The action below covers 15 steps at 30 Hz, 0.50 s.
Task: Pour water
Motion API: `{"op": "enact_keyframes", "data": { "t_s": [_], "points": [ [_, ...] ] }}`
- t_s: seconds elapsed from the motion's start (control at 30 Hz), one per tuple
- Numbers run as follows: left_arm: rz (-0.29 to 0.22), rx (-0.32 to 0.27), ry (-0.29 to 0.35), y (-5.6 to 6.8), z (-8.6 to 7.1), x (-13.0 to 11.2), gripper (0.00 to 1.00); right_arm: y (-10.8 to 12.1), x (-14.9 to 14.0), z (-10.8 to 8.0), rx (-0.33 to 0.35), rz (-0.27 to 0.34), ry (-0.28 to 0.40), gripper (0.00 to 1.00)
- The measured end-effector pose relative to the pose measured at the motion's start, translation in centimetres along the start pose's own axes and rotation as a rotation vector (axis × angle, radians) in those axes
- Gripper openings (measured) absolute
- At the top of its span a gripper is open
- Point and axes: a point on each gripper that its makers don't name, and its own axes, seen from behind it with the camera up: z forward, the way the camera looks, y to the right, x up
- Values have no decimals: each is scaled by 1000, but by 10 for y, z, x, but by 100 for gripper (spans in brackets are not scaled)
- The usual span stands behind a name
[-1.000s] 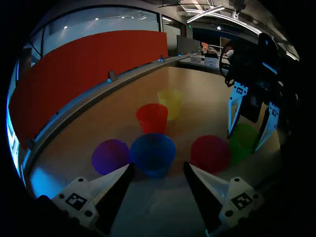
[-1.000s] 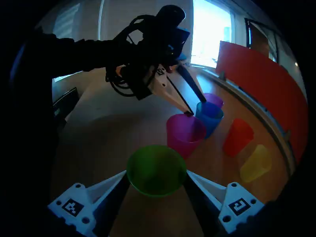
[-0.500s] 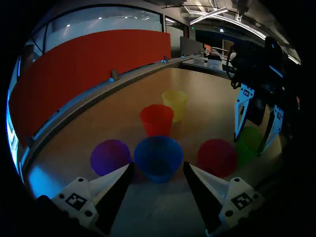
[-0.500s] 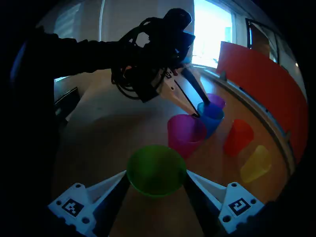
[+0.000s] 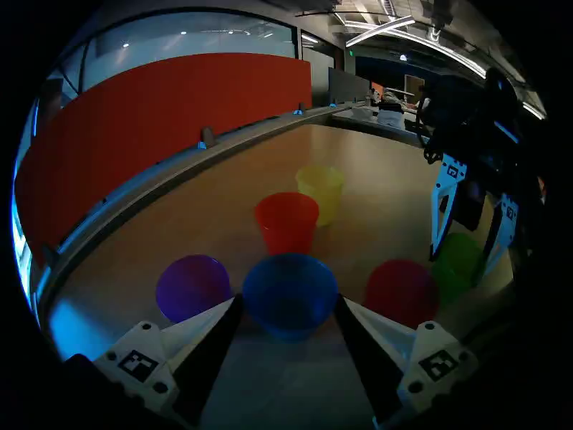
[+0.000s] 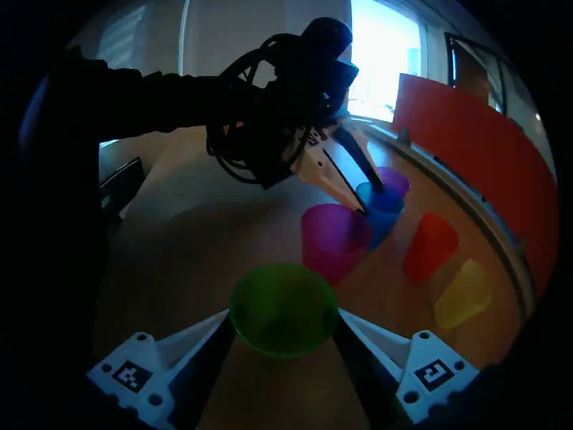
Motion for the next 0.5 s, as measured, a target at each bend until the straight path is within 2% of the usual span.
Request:
{"op": "enact_keyframes", "data": {
  "t_s": [0.5],
  "points": [
    [-3, 5, 10, 0, 12, 5, 92, 0, -2, 1, 3, -3, -3, 92]
  ]
}}
